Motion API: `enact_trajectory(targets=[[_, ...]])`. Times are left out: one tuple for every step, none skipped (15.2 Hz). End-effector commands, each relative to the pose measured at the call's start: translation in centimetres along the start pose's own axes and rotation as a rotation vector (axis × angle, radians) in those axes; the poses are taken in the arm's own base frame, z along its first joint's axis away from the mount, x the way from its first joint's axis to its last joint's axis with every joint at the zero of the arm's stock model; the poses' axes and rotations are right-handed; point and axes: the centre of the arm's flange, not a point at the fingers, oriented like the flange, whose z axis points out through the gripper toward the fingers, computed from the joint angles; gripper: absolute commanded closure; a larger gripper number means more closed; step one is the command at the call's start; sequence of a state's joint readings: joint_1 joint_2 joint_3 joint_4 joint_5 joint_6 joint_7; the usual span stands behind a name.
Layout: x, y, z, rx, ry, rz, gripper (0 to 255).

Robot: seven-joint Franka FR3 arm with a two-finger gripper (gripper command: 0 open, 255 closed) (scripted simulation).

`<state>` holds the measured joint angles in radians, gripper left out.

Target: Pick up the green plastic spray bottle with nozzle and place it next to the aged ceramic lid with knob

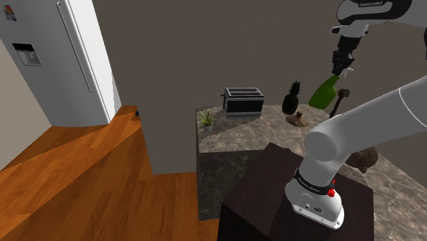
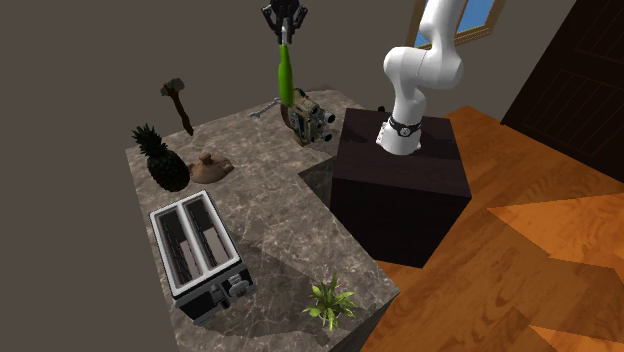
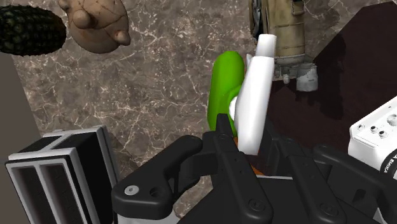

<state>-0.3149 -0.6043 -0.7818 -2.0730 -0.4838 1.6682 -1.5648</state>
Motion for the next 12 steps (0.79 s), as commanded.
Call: enact_trajectory(targets=[[-2.7,-0.2,0.1,0.0,0.0,-0.001,255],[-4.0,-0.3,0.1,0.0,0.0,-0.001,255],[-5.3,-0.4,0.2,0.0,0.0,-0.001,255],[-6.6,-0.5,0.3,0.0,0.0,-0.001,255],[-7.9,-0.7,0.4,0.0,0.0,-0.001,255],[-9.2,-0.8,0.5,0.0,0.0,-0.001,255],[-10.5,-0.9,0.6,0.0,0.0,-0.001,255],[-11.9,-1.0,0.6,0.0,0.0,-0.001,255],[-13.2,-1.1,0.7,0.0,0.0,-0.001,255],[-14.5,-1.3,0.8,0.0,0.0,-0.001,255],[-15.8,-1.4,0.9,0.0,0.0,-0.001,255],[-17.1,-1.5,1.0,0.0,0.0,-0.001,255]])
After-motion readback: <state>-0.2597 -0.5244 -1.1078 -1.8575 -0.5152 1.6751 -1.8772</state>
